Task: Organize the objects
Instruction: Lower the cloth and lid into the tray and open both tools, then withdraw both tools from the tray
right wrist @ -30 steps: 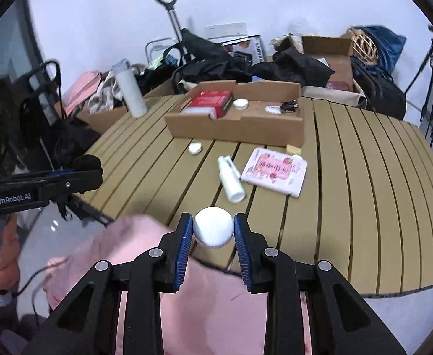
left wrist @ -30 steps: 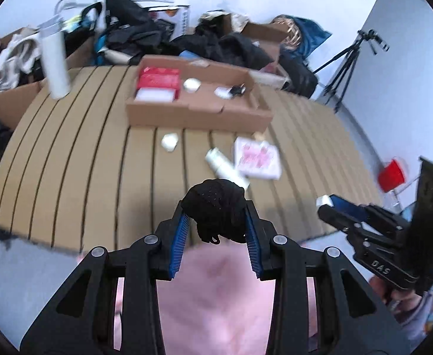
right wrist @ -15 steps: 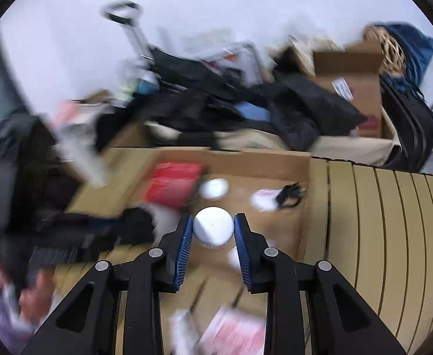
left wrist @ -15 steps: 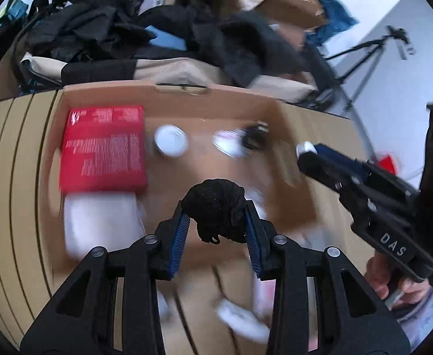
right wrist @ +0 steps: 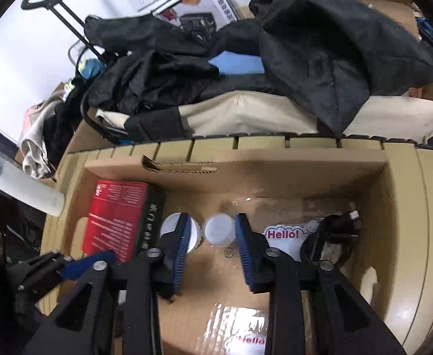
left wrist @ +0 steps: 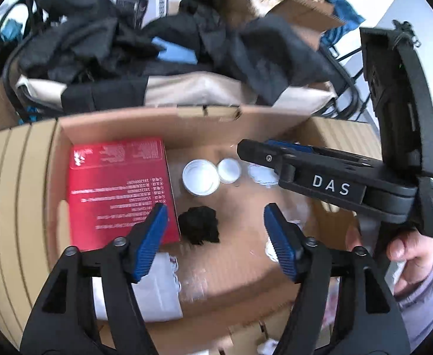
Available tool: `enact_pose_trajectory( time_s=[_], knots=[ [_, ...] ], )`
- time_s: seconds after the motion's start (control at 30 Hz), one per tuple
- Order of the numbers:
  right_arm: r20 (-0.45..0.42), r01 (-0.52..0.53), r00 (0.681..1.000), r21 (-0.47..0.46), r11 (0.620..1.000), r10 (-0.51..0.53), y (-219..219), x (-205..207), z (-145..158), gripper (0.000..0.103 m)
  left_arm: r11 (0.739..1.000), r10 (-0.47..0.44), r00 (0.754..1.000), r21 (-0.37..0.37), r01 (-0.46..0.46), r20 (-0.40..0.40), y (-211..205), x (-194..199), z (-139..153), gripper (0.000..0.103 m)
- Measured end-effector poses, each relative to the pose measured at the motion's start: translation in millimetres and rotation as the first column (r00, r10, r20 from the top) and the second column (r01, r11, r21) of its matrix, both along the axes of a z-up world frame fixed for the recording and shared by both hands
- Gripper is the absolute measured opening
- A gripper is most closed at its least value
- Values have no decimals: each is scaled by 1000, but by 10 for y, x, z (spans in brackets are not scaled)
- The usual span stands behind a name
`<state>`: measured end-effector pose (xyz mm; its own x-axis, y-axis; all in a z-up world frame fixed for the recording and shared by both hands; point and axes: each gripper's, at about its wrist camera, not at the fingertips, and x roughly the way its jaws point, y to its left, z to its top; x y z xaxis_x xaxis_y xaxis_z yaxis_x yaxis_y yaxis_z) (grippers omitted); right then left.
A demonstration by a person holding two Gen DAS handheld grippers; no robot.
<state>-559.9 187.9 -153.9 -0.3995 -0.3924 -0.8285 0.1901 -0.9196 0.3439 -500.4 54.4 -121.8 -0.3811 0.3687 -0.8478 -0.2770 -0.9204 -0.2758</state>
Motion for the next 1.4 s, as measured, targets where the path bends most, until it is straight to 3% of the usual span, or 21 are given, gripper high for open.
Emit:
enact_pose_trajectory(
  time_s=[0.03, 0.07, 0.1, 0.23, 0.3, 0.37, 0.53, 0.7, 0.97, 1.07, 1.2, 1.3, 1.4],
  knots=[
    [-13, 2, 1000, 0, 1000, -2, 16, 30, 77, 59, 1000, -3, 1000, -4, 3, -18, -19, 65, 111, 69],
    [-27, 4, 1000, 4, 1000, -4, 42, 88, 175, 80, 1000, -2, 999, -12, 2, -35, -32, 124, 213, 70],
    [-47, 15, 999, 9, 1000, -15, 78, 165, 297, 84, 1000, 1, 999, -26, -3, -53, -48, 185, 314, 71],
    [-88, 4, 996, 32, 999, -1, 211, 540, 797, 84, 998, 5, 997, -63, -10, -76, -162, 462, 748, 75],
    [-119, -28, 992, 83, 996, 38, 282, 832, 1079, 84, 997, -5, 995, -77, -3, -98, -239, 677, 960, 83],
    [-151, -33, 987, 141, 989, 55, 411, 1160, 1313, 84, 990, -5, 989, -143, -16, -145, -323, 961, 1181, 85],
    [-173, -8, 984, 189, 982, 41, 762, 1870, 1692, 84, 983, 28, 979, -175, -64, -204, -559, 1637, 1586, 86],
    [-196, -10, 979, 200, 980, 50, 869, 2539, 1907, 84, 970, 65, 972, -214, -114, -226, -627, 2169, 1784, 86],
    [-234, -46, 969, 144, 988, 79, 673, 3670, 1776, 84, 962, 72, 955, -234, -142, -287, -558, 3165, 1523, 86],
    [-251, -57, 965, 103, 993, 81, 586, 4124, 1625, 84, 976, 88, 956, -167, -139, -281, -600, 3582, 1376, 86],
    [-266, 21, 964, 81, 996, 1, 523, 4725, 1356, 84, 973, 163, 939, -106, -203, -304, -648, 4128, 1184, 86],
    [-205, 65, 977, 37, 997, -56, 486, 4995, 1120, 84, 983, 163, 961, -45, -177, -222, -589, 4400, 889, 86],
    [-142, 18, 990, 14, 1000, -16, 377, 5068, 961, 84, 985, 146, 973, -63, -160, -178, -514, 4410, 739, 86]
  ],
)
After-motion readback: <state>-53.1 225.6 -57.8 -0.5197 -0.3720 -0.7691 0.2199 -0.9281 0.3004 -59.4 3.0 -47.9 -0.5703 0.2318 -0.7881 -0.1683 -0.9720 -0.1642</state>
